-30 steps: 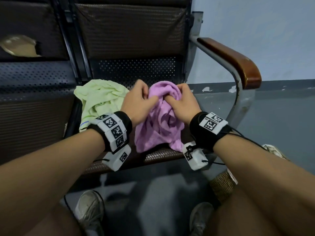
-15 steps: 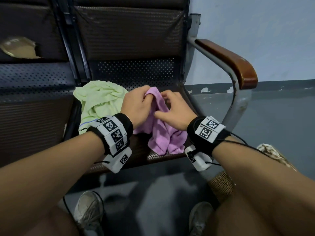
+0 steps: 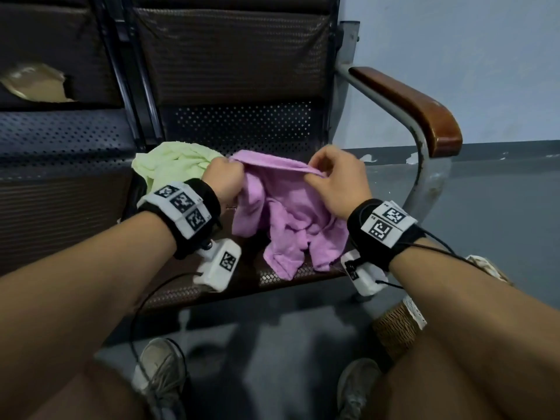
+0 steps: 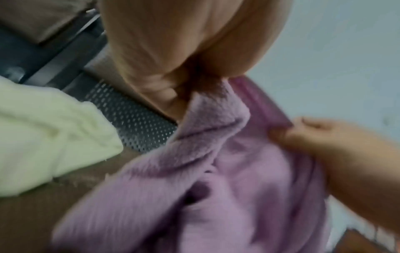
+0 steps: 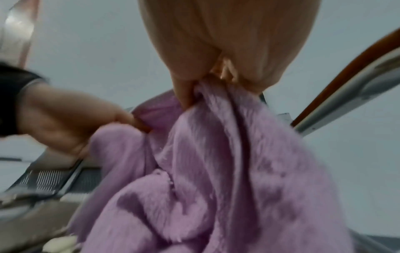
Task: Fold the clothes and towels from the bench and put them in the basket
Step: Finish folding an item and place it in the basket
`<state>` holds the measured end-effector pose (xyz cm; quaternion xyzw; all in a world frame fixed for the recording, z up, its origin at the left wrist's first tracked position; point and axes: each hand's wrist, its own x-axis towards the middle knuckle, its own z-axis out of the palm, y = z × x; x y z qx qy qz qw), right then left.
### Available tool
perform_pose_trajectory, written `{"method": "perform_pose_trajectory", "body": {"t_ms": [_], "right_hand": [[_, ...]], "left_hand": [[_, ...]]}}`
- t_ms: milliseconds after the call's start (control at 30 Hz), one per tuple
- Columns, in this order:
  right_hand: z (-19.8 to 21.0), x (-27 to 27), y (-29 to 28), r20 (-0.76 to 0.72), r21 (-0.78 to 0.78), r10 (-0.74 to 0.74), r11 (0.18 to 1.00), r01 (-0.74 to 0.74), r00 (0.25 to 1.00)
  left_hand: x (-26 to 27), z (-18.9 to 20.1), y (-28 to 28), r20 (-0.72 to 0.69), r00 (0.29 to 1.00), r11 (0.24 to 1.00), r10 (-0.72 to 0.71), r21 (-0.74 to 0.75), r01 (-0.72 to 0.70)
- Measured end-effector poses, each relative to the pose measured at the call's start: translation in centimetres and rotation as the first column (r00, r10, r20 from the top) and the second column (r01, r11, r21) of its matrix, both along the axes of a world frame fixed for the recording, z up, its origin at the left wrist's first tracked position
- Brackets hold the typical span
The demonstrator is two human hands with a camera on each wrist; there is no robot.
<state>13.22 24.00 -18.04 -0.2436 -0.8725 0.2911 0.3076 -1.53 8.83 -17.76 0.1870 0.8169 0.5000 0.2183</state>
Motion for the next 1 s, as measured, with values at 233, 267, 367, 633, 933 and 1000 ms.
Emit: {"method": "perform_pose_trajectory", "body": {"t_ms": [233, 267, 367, 633, 933, 1000], "right_hand": [[0.3, -0.1, -1.6, -0.085, 0.130, 0.127, 0.985, -0.116, 0.988], [0.5, -0.1, -1.9, -0.093, 0.118, 0.170, 0.980, -0.158, 0.981], [1.0, 0.1, -2.7, 0.003, 0.153, 0.265, 0.953, -0.263, 0.964], [0.9, -0.5, -3.4, 0.278, 0.057, 0.090, 0.992, -0.110, 0.956], [0.0, -1.6, -2.3, 0.231, 0.030, -0.114, 0.994, 0.110, 0.966], [0.2, -1.3, -1.6, 0.174, 0.027, -0.116, 0.993, 0.113, 0.978]], "left_hand": [[1.7, 2.4, 1.0, 0.229, 0.970, 0.886, -0.079, 0.463, -0.037], [1.9, 2.6, 0.9, 0.205, 0.973, 0.882, -0.108, 0.472, -0.001], [2.3, 3.0, 1.1, 0.075, 0.993, 0.883, -0.087, 0.467, 0.042], [3.5, 4.2, 2.1, -0.069, 0.996, 0.911, -0.051, 0.406, 0.075], [4.6, 4.3, 2.5, 0.048, 0.982, 0.866, -0.183, 0.481, 0.138], [4.3, 4.0, 2.5, 0.039, 0.987, 0.876, -0.158, 0.467, 0.122]]}}
